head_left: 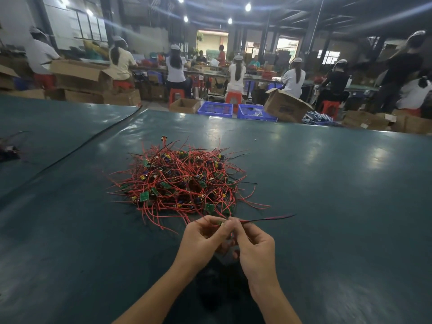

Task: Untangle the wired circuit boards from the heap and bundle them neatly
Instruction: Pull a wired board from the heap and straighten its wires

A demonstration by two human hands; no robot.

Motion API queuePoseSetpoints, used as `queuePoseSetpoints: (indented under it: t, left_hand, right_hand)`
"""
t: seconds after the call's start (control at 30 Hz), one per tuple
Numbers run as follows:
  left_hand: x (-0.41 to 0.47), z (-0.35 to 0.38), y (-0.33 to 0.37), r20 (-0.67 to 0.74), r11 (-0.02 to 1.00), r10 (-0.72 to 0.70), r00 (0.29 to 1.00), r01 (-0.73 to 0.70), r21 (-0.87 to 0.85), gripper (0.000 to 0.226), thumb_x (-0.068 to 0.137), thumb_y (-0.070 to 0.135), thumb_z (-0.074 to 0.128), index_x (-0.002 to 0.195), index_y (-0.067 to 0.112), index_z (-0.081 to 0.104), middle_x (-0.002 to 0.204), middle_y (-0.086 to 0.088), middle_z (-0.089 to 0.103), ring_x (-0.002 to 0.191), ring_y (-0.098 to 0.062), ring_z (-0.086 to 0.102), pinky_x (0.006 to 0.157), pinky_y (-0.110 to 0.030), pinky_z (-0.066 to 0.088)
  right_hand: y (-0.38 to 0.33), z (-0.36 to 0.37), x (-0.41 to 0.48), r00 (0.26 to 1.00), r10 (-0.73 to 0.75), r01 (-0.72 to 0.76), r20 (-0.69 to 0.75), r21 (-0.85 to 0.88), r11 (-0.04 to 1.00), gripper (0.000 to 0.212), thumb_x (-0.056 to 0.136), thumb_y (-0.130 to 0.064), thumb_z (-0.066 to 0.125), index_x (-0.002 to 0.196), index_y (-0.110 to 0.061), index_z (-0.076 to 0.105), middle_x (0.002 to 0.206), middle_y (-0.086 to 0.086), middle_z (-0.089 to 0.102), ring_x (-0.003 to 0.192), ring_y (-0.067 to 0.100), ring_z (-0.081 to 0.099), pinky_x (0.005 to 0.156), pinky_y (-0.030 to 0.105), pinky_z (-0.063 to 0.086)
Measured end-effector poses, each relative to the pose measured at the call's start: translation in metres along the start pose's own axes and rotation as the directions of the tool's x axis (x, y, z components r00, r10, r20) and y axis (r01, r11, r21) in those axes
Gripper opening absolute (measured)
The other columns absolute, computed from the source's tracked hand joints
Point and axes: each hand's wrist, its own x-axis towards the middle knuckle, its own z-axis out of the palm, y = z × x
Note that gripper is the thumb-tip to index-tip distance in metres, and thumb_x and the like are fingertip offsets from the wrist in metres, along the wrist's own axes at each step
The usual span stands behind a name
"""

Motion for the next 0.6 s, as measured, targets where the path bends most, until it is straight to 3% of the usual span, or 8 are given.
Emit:
queuePoseSetpoints:
  t: [0.2,0.37,0.47,0.6]
  left_hand:
    - [-0.001,0.001,0.004,-0.018,0.992,-0.077,0.997,0.075,-0.099,0.021,0.076,0.032,0.071,0.075,0.012,0.076,0.063,-0.007,0.070,0.054,-0.015,0.065,0.053,-0.020,0.051]
    - [0.001,0.002,0.005,-0.028,0.989,-0.130,0.991,0.127,-0.080,0.029,0.073,0.037,0.071,0.072,0.008,0.075,0.066,-0.010,0.071,0.055,-0.015,0.064,0.055,-0.022,0.052]
    - [0.002,0.002,0.008,-0.022,0.978,-0.166,0.986,0.162,-0.128,0.025,0.074,0.034,0.070,0.065,0.011,0.074,0.066,-0.013,0.071,0.054,-0.014,0.064,0.054,-0.021,0.053]
    - [0.004,0.006,0.012,-0.023,0.970,-0.183,0.983,0.177,-0.166,0.023,0.074,0.031,0.069,0.062,0.011,0.074,0.064,-0.012,0.069,0.051,-0.014,0.061,0.053,-0.021,0.053]
  right_hand:
    - [0.003,0.002,0.002,0.998,0.015,-0.014,-0.060,0.016,1.000,0.015,0.081,-0.033,0.069,0.078,-0.022,0.080,0.082,0.012,0.074,0.076,0.023,0.072,0.067,0.032,0.059]
    - [0.003,0.000,0.006,0.980,0.170,-0.158,-0.108,0.113,0.981,0.013,0.085,-0.028,0.072,0.079,-0.019,0.080,0.068,0.005,0.070,0.062,0.024,0.063,0.054,0.031,0.052]
    - [-0.003,-0.003,0.013,0.963,0.218,-0.188,-0.156,0.185,0.965,0.013,0.085,-0.026,0.073,0.074,-0.028,0.080,0.065,-0.008,0.070,0.056,0.008,0.065,0.047,0.026,0.051]
    - [-0.008,-0.012,0.020,0.954,0.205,-0.154,-0.220,0.229,0.961,0.010,0.084,-0.026,0.075,0.077,-0.030,0.080,0.080,-0.011,0.075,0.061,0.003,0.068,0.041,0.020,0.043]
